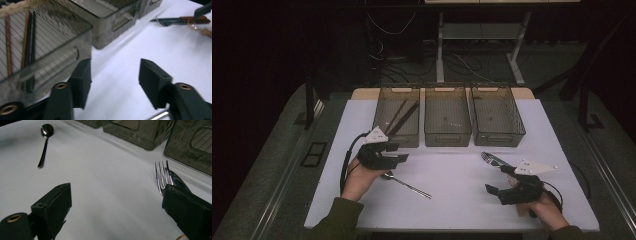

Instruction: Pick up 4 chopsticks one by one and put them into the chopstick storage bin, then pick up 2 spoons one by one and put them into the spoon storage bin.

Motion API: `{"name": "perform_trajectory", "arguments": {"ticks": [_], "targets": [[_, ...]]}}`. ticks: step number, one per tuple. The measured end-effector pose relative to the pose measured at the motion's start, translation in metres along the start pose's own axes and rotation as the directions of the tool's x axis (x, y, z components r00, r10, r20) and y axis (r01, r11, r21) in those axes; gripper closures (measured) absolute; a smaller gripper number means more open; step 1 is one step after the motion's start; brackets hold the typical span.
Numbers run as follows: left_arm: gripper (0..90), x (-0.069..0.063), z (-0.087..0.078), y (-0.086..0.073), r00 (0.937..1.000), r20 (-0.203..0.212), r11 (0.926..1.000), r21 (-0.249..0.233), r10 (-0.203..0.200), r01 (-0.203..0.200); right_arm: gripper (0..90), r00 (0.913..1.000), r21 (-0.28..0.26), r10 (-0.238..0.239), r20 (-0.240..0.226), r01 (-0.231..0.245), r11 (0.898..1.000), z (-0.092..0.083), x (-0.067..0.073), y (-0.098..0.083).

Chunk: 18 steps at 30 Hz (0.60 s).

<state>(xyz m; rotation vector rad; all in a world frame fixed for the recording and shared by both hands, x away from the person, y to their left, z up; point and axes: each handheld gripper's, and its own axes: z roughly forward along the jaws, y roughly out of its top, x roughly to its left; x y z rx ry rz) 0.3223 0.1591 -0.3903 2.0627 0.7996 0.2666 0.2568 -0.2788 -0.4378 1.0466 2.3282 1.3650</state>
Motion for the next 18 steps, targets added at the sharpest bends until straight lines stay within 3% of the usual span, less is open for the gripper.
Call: {"name": "perform_trajectory", "arguments": {"ticks": [9, 11, 18], "targets": [[89.1, -0.017, -0.007, -0.022, 0.9992, 0.022, 0.9991, 0.024, 0.034, -0.035, 9.1, 1.0000, -0.005, -0.008, 0.000, 0.008, 1.000, -0.001, 0.000, 0.000], [89.4, -0.021, -0.006, -0.027, 0.9988, 0.037, 0.9987, 0.040, 0.030, -0.032, 9.1, 1.0000, -0.005, -0.009, 0.000, 0.009, 1.000, -0.001, 0.001, 0.000], [89.4, -0.038, 0.005, -0.040, 0.9940, 0.087, 0.9908, 0.112, 0.066, -0.076, 9.1, 1.0000, 0.001, -0.010, 0.000, 0.010, 1.000, 0.000, 0.001, 0.001]]}}
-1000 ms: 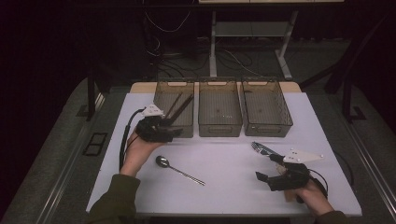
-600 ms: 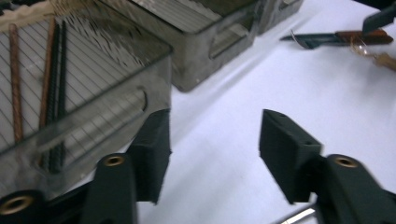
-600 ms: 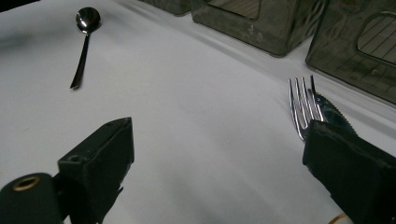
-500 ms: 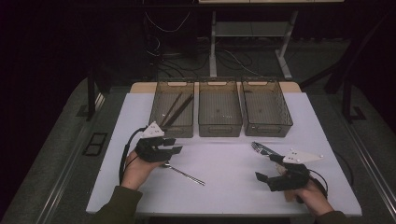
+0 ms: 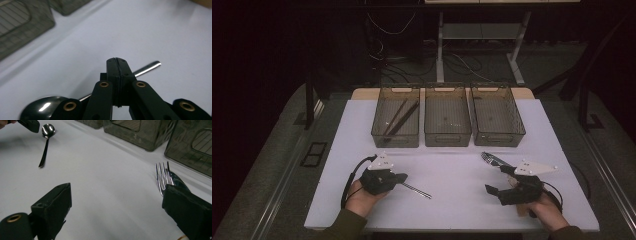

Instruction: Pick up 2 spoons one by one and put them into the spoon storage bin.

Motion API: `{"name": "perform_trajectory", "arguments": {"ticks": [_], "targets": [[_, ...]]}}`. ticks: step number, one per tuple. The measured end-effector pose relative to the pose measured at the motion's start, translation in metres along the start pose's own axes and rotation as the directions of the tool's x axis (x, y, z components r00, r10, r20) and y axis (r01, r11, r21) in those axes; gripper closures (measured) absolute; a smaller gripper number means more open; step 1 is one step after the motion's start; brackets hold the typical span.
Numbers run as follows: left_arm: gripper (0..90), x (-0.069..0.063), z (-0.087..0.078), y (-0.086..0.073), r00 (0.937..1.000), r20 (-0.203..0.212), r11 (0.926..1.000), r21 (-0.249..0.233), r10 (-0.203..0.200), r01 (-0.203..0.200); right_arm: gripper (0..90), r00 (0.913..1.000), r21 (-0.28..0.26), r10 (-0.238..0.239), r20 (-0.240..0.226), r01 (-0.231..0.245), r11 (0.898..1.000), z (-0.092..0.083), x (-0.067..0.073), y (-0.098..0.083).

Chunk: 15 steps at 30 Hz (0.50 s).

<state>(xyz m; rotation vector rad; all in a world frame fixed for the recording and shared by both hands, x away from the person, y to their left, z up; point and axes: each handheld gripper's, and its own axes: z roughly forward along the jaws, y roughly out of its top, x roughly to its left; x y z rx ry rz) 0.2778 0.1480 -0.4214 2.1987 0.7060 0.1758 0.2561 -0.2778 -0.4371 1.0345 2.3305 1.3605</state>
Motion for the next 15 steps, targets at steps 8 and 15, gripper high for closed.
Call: {"name": "perform_trajectory", "arguments": {"ticks": [8, 15], "targets": [[89.5, -0.012, 0.018, -0.005, 0.9988, 0.033, 0.9966, 0.073, 0.035, -0.038, 9.1, 1.0000, -0.001, -0.001, -0.002, 0.001, 1.000, 0.000, 0.001, 0.000], [89.5, -0.015, 0.028, -0.007, 0.9977, 0.017, 0.9928, 0.100, 0.065, -0.066, 9.1, 1.0000, 0.000, -0.002, -0.004, 0.002, 1.000, 0.002, 0.001, 0.001]]}}
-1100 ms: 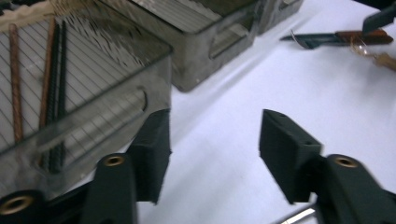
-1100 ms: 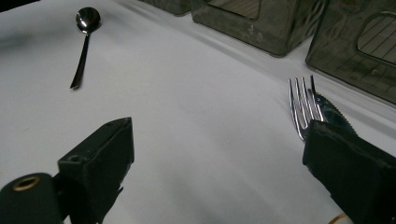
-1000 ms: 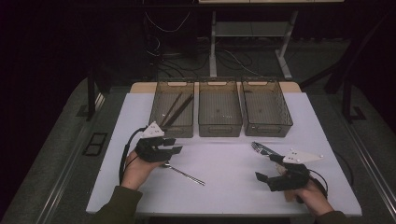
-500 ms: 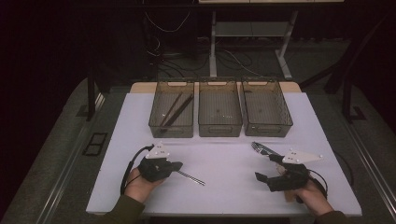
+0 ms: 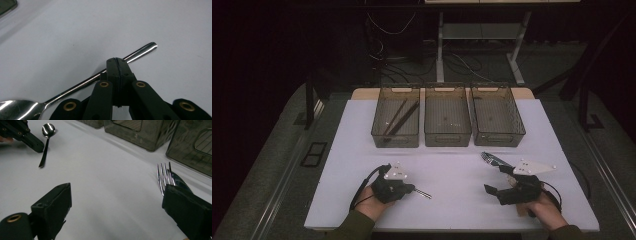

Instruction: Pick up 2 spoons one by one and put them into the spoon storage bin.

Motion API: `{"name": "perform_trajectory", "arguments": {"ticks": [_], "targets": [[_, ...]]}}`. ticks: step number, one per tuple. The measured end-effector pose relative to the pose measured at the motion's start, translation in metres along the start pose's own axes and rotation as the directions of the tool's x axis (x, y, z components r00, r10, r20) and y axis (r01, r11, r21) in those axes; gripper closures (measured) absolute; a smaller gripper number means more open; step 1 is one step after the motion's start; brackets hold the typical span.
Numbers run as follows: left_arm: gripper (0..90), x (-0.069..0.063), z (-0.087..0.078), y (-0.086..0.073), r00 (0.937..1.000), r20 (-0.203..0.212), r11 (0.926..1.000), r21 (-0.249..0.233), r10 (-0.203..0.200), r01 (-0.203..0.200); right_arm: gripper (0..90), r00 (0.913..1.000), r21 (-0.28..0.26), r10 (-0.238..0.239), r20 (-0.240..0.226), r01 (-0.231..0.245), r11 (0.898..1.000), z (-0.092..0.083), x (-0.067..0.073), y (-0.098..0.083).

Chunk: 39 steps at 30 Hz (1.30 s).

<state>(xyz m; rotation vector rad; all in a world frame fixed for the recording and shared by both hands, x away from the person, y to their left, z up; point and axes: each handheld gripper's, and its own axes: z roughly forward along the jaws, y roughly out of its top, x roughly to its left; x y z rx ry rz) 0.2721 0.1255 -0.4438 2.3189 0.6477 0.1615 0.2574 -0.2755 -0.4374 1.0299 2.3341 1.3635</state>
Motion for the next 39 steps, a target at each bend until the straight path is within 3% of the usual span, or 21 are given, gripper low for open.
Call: {"name": "perform_trajectory", "arguments": {"ticks": [17, 23, 27, 32, 34, 39], "targets": [[89.5, 0.001, 0.013, 0.013, 0.9984, -0.046, 0.9995, -0.008, 0.031, -0.031, 9.1, 1.0000, 0.002, 0.001, -0.001, -0.001, 1.000, 0.001, 0.000, 0.000], [89.4, 0.008, 0.017, 0.017, 0.9973, -0.072, 0.9997, -0.016, 0.017, -0.018, 9.1, 1.0000, 0.007, -0.002, -0.001, 0.002, 1.000, 0.002, 0.000, 0.000], [89.4, 0.012, 0.016, 0.016, 0.9984, -0.056, 0.9997, -0.024, -0.001, -0.001, 9.1, 1.0000, 0.007, -0.002, 0.000, 0.002, 1.000, 0.002, 0.000, 0.000], [89.3, 0.014, 0.002, 0.016, 0.9992, -0.015, 0.9963, -0.078, -0.037, 0.036, 9.1, 1.0000, 0.003, -0.003, -0.004, 0.003, 1.000, 0.001, 0.000, 0.000], [83.3, 0.017, -0.009, 0.014, 0.9984, -0.008, 0.9934, -0.100, -0.056, 0.055, 9.1, 1.0000, 0.002, -0.002, -0.003, 0.002, 1.000, 0.000, -0.001, 0.000], [71.0, 0.028, -0.038, 0.002, 0.9925, -0.079, 0.9849, -0.154, -0.093, 0.080, 9.1, 1.0000, 0.004, -0.001, -0.002, 0.001, 1.000, 0.000, 0.000, 0.000]]}}
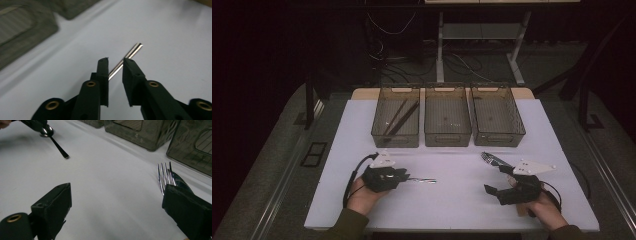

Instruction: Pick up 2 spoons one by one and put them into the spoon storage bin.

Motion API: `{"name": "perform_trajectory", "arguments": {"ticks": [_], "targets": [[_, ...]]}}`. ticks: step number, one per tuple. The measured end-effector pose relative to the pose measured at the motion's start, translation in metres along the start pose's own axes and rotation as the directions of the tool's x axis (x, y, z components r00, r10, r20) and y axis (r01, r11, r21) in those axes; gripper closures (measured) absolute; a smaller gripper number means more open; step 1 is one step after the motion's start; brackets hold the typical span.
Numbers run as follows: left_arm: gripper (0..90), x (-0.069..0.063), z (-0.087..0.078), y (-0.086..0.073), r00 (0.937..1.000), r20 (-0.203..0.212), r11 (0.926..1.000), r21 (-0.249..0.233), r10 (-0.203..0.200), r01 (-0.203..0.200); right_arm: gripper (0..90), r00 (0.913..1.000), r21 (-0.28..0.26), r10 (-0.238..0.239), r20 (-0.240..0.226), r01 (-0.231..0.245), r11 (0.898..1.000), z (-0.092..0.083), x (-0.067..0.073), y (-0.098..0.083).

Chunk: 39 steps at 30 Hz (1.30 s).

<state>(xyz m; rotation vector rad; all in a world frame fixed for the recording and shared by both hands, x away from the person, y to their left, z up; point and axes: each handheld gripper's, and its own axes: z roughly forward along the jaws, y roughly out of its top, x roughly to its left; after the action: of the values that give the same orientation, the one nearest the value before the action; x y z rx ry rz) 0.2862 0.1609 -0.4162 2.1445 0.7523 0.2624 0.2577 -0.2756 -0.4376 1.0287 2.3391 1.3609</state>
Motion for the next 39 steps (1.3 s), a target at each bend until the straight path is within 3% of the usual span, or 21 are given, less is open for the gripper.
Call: {"name": "perform_trajectory", "arguments": {"ticks": [4, 10, 21, 30, 39], "targets": [[60.0, 0.022, -0.018, -0.012, 0.9973, -0.054, 0.9987, -0.012, -0.050, 0.049, 9.1, 1.0000, 0.000, -0.002, 0.000, 0.002, 1.000, 0.000, 0.000, 0.000], [48.9, 0.042, -0.020, -0.024, 0.9895, -0.089, 0.9935, 0.004, -0.113, 0.114, 9.1, 1.0000, 0.001, -0.001, -0.001, 0.001, 1.000, 0.000, 0.000, 0.000], [48.1, 0.044, -0.008, -0.028, 0.9896, -0.089, 0.9887, 0.088, -0.114, 0.121, 9.1, 1.0000, 0.004, 0.001, 0.000, -0.001, 1.000, 0.001, 0.000, 0.000], [51.5, 0.045, -0.004, -0.032, 0.9889, -0.088, 0.9852, 0.113, -0.120, 0.129, 9.1, 1.0000, 0.002, -0.002, -0.001, 0.002, 1.000, 0.001, 0.000, 0.000], [57.5, 0.043, -0.004, -0.033, 0.9919, -0.083, 0.9854, 0.133, -0.096, 0.106, 9.1, 1.0000, 0.002, -0.001, 0.000, 0.001, 1.000, 0.000, 0.000, 0.000]]}}
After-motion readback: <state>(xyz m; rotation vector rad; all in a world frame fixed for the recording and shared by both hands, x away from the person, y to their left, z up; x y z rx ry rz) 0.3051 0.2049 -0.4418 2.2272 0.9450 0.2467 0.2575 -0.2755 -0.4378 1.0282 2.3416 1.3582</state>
